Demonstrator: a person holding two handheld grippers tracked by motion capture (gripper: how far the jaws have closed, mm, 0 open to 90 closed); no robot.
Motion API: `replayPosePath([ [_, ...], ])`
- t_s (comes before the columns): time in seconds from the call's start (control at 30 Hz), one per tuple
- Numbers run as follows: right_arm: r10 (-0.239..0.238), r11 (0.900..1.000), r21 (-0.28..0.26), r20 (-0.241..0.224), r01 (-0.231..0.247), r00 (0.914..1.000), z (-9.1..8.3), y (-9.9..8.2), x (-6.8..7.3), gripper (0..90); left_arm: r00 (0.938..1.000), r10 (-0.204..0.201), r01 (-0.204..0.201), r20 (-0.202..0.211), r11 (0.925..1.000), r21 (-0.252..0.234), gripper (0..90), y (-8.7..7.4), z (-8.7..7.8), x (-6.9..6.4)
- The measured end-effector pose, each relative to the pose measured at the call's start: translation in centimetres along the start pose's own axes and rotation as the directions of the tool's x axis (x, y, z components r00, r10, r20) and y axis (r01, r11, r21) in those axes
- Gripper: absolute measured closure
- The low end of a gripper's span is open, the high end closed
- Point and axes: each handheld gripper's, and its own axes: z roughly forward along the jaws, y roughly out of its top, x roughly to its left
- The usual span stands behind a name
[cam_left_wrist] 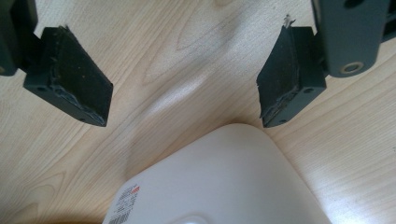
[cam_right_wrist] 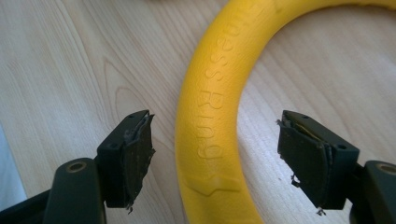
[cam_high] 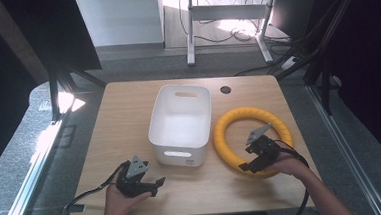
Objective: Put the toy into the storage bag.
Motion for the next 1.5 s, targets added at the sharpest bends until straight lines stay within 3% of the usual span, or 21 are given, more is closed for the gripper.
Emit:
replayPosePath([
  [0.17, -0.013, 0.9986, 0.052, 0.0, 0.013, 0.9999, 1.1, 0.2, -0.1, 26.5, 1.0, 0.006, -0.006, -0.001, 1.0, 0.002, 18.2, 0.0, 0.0, 0.0],
  [0.53, -0.026, 0.9932, 0.113, -0.012, 0.028, 0.9996, 3.0, -0.1, -0.2, 27.4, 1.0, 0.01, -0.01, 0.001, 0.9999, 0.008, 18.2, -0.1, 0.2, -0.1],
  [0.87, -0.086, 0.9764, 0.198, -0.008, 0.086, 0.9962, 4.0, 0.2, 0.4, 29.9, 1.0, 0.01, -0.01, 0.0, 0.9999, 0.007, 18.2, -0.1, 0.2, -0.1],
  [1.1, -0.107, 0.9679, 0.227, -0.014, 0.107, 0.9942, 4.3, 0.4, 0.5, 33.3, 0.9999, 0.007, -0.007, 0.008, 1.0, 0.004, 18.2, -0.1, 0.2, -0.1],
  [1.3, -0.135, 0.956, 0.26, -0.021, 0.135, 0.9907, 4.4, 1.0, 0.7, 42.3, 0.9999, 0.008, -0.008, 0.011, 1.0, 0.004, 18.2, -0.1, 0.3, -0.1],
  [1.5, -0.131, 0.9467, 0.295, -0.012, 0.129, 0.9913, 4.4, 1.5, 0.6, 48.1, 0.9999, 0.009, -0.009, 0.012, 0.9999, 0.005, 18.2, -0.1, 0.4, -0.2],
])
